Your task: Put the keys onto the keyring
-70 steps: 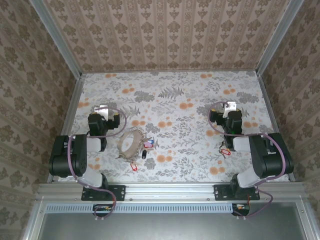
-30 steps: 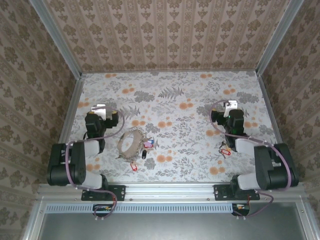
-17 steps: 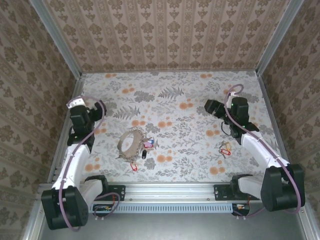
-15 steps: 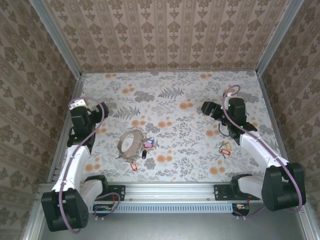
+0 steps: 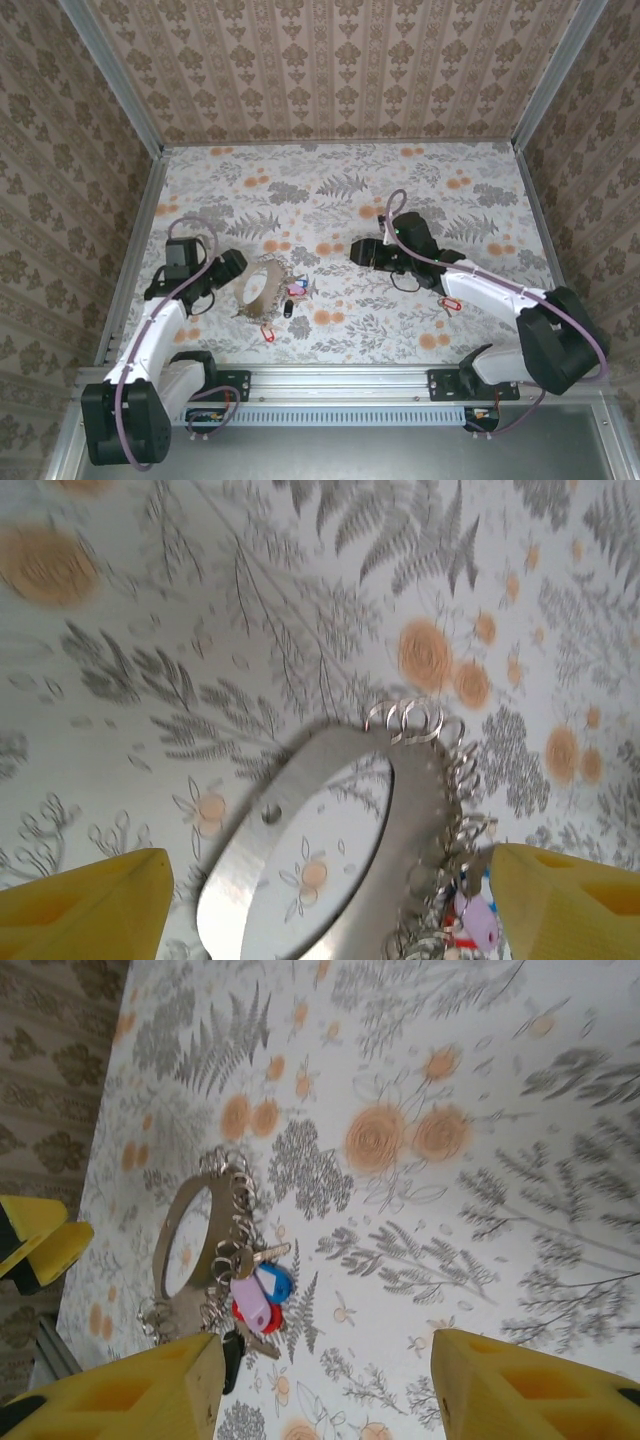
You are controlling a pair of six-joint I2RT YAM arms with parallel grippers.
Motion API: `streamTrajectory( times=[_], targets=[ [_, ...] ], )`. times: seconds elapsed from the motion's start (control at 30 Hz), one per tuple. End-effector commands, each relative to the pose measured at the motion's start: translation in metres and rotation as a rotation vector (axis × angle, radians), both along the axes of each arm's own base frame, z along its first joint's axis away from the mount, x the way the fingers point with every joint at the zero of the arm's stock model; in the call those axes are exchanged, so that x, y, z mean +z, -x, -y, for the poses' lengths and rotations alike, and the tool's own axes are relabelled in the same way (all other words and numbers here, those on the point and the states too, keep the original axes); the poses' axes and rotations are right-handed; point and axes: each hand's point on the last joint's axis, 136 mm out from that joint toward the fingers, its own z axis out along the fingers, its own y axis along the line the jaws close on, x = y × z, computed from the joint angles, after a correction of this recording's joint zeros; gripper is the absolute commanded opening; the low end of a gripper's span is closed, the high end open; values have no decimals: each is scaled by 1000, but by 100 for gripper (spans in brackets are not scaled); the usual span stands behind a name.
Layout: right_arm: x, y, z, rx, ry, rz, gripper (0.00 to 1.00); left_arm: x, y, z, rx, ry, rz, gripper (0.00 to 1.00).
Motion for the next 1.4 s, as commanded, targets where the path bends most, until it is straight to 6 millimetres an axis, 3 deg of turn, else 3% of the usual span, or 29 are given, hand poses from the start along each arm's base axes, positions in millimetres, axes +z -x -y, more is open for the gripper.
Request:
streamTrajectory(
  times=[0.0,0.33,0.53,1.0,1.37],
  targets=[
    [0,-1,-23,48,-21,-28,57,-21,18,6,12,20,-103,83],
    [-16,-1,-64,151,-28,-85,56,-40,23,23,-69,10,-175,80],
    [-22,-1,-75,172,-31,-108,55,-47,20,35,-108,10,-193,78],
    [-43,-1,-61,116,38,-139,54,-53,5,80,-258,7,-178,77],
    [-54,-17,-57,81,32,-212,53,-57,-21,127,-403,-30,-178,75]
  ],
)
